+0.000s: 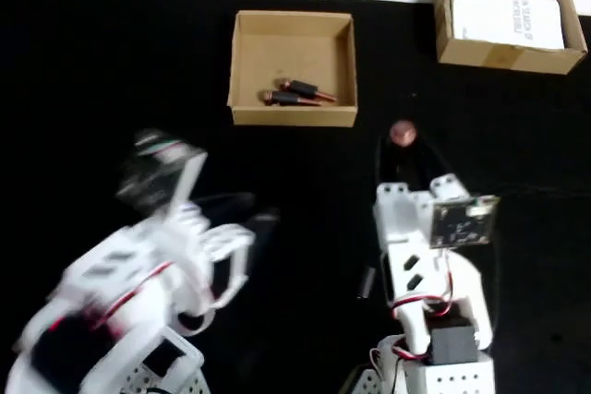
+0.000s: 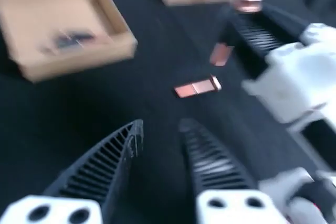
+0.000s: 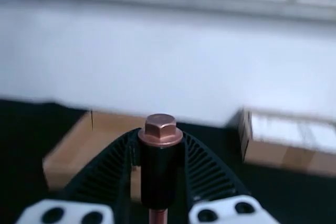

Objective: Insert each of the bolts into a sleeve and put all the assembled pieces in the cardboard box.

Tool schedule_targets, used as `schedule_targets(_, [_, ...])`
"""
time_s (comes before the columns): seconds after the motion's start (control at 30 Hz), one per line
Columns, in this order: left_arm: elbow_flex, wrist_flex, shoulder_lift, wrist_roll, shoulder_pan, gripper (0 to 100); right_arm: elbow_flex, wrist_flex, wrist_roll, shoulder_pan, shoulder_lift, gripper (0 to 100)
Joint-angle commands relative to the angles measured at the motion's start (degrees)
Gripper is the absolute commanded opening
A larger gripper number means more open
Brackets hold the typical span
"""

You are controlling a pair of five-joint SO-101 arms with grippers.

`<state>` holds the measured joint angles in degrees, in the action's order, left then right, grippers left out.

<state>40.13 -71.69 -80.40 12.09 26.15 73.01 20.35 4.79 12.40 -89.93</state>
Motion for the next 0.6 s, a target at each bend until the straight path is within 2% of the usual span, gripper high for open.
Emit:
schedule_targets(0.0, [5.85, 3.43, -9.8, -5.71, -9.98, 3, -15.78, -3.65, 0.44, -0.66, 14.37, 0.6])
schedule_targets(0.1, [15.6, 7.82, -18.86, -8.62, -16.66, 2, -28.53, -3.56, 1.49, -0.4, 28.79, 0.6])
schedule_targets(0.17, [23.16, 11.6, -24.57, -8.79, -21.05, 1, -36.53, -3.56, 6.68, -0.31, 38.37, 0.6])
schedule_targets(0.3, [32.66, 20.57, -22.64, -8.44, -29.23, 1, -50.95, -3.65, 17.49, 1.27, 55.34, 0.6])
schedule_targets(0.43, [44.62, 31.82, -23.34, -8.26, -31.34, 1, -62.64, -3.74, 23.56, 3.38, 69.85, 0.6])
schedule_targets(0.5, [51.56, 35.78, -23.52, -3.6, -31.52, 1, -66.95, -3.74, 28.48, 4.09, 76.97, 0.6])
schedule_targets(0.57, [57.01, 37.27, -23.52, 6.07, -31.87, 1, -71.25, -3.74, 34.64, 5.14, 84.0, 0.6])
